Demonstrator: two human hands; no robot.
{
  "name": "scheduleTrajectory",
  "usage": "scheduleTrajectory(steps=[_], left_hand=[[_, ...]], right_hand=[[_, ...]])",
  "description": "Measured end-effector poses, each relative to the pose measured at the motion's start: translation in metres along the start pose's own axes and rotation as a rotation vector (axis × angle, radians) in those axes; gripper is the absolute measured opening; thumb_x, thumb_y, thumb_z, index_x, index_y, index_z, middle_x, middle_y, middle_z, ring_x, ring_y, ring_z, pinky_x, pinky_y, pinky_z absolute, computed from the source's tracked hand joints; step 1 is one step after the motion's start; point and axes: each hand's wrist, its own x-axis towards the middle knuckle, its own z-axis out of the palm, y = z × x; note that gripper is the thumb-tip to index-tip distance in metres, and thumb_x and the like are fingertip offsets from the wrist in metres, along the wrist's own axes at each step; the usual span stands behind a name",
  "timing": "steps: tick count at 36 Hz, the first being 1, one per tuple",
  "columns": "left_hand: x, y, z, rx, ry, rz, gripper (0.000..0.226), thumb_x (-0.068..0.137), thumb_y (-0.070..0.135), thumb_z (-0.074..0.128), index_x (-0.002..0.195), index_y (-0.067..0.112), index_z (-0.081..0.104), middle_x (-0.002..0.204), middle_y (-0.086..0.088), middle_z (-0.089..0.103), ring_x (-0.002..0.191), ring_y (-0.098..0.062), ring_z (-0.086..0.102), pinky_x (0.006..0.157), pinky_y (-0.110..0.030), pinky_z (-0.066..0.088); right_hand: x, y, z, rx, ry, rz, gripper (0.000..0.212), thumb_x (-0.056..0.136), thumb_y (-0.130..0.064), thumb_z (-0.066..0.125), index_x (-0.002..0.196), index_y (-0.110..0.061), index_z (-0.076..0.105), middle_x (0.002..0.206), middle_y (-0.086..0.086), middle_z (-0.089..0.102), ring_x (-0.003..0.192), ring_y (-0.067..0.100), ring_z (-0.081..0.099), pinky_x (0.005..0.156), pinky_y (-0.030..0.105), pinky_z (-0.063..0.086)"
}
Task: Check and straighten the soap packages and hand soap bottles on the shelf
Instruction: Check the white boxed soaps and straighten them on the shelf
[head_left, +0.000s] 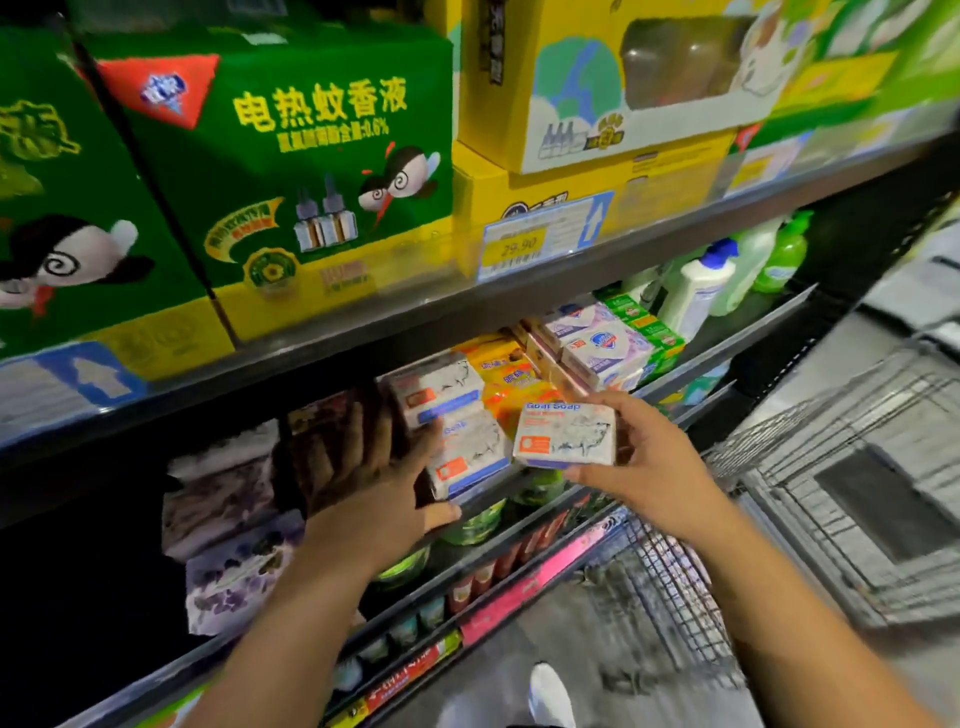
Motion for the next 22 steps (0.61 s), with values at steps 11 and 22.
scheduleTrajectory(steps=[11,22], left_hand=[[0.007,0.081,-0.039,0.061,0.225,0.041,0.039,0.079,0.047,0.072,0.105,0.019,0.063,0.106,-0.013,0.065,0.104,-0.038,0.057,0.095,-0.048,0.044],[0.054,0.233,0.003,-0.069,0.185,0.583,0.063,0.076,0.052,0.065,0.128,0.016,0.058,0.127,-0.003,0.055,0.113,-0.027,0.057,0.098,-0.036,0.048]], right_hand=[[-0.041,0.079,-0.062,0.066,0.106,0.184,0.069,0.062,-0.032,0.092,0.121,-0.044,0.056,0.117,-0.012,0.068,0.101,0.014,0.066,0.084,0.041,0.054],[-0.033,0.151,-0.127,0.284,0.072,0.198,0.068,0.064,-0.021,0.090,0.121,-0.040,0.060,0.127,0.001,0.065,0.117,0.021,0.063,0.094,0.048,0.055]])
